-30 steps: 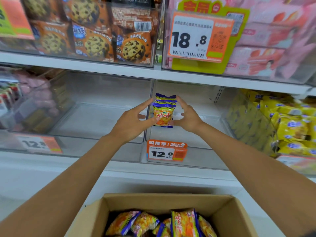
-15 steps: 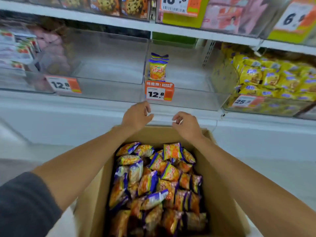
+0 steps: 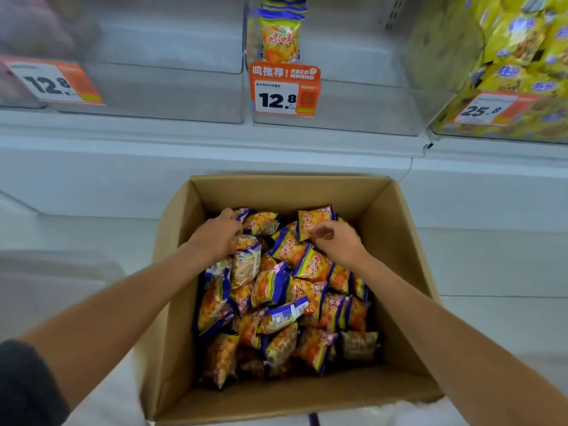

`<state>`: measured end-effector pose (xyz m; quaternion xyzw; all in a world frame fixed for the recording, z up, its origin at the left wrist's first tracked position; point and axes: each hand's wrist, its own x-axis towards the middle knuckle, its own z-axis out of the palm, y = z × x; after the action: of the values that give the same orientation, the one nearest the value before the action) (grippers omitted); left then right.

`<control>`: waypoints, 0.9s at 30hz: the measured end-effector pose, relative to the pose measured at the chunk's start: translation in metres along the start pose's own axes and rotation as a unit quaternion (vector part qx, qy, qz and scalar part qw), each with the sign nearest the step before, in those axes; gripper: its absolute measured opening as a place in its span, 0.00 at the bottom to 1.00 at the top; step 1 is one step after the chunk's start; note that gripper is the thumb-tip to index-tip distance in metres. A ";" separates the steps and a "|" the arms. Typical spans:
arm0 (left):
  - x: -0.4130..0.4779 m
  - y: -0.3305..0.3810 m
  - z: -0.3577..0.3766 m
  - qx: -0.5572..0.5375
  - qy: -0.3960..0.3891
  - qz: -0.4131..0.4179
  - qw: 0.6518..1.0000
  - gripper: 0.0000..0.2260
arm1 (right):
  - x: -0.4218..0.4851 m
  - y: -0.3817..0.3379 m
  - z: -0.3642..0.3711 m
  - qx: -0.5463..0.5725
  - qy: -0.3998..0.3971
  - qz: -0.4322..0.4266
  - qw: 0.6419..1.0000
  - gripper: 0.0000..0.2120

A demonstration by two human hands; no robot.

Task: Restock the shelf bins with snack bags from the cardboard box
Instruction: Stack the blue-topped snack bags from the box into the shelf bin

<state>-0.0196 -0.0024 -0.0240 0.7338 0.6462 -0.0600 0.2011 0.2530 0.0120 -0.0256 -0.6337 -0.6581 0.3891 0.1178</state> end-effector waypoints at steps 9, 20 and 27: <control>-0.014 0.026 -0.046 -0.440 0.074 -0.073 0.892 0.10 | -0.008 -0.048 0.000 0.229 -0.086 -0.009 0.970 0.27; -0.029 0.044 -0.049 -0.695 -0.058 -0.151 0.701 0.28 | -0.020 -0.067 0.004 0.428 -0.097 0.065 0.896 0.27; -0.027 0.021 -0.036 -0.525 0.070 -0.202 0.824 0.17 | -0.019 -0.038 0.043 -0.032 -0.173 0.078 0.981 0.28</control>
<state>-0.0098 -0.0160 0.0224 0.3726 0.7260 0.3003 0.4938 0.2004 -0.0169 -0.0230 -0.6098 -0.6292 0.4794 -0.0494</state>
